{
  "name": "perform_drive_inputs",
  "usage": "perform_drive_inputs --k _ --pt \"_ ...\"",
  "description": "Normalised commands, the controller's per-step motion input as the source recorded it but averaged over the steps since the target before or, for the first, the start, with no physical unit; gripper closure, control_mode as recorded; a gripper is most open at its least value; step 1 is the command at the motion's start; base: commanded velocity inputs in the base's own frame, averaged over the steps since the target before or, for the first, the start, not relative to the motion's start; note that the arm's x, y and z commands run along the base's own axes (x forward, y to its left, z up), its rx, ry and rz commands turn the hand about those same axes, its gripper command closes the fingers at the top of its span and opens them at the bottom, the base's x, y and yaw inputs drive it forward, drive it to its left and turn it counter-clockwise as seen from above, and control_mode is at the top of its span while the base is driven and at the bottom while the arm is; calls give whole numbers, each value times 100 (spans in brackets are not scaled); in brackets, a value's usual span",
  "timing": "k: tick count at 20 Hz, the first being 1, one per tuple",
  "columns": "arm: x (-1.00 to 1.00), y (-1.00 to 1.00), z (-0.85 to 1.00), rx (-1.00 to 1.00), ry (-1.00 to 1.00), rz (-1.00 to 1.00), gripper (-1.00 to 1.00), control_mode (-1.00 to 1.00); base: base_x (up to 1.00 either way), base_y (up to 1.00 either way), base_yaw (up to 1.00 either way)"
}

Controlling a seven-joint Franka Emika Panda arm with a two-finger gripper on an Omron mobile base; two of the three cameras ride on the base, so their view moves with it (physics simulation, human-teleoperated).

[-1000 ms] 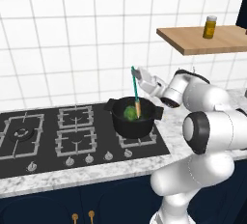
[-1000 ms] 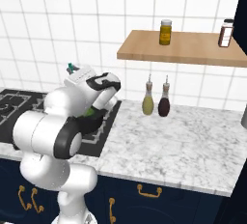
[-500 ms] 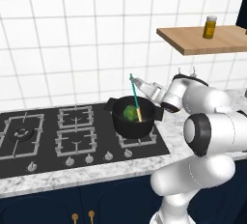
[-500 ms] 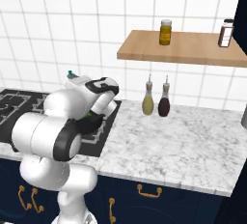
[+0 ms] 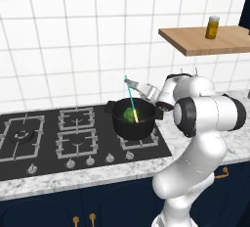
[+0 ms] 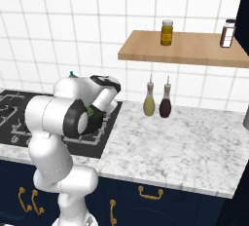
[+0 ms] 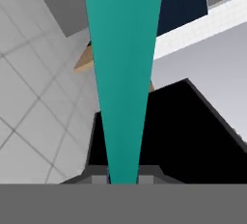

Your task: Put the broccoli and broccoli in the pot. Retrieve the spatula and lightly stir the vegetables in the pot.

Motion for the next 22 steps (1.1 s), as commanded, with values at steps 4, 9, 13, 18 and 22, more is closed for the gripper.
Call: perform_drive_inputs --k 4,9,13,18,22 --pt "3 1 -26 11 0 20 100 -100 0 0 0" --pt "-16 -37 -51 0 -7 12 100 -100 0 0 0" --pt "-21 -8 -3 -5 -20 7 100 -100 0 0 0" --pt "0 25 10 0 -14 7 100 -100 0 0 0" --pt "0 12 -40 1 -14 9 100 -100 0 0 0"
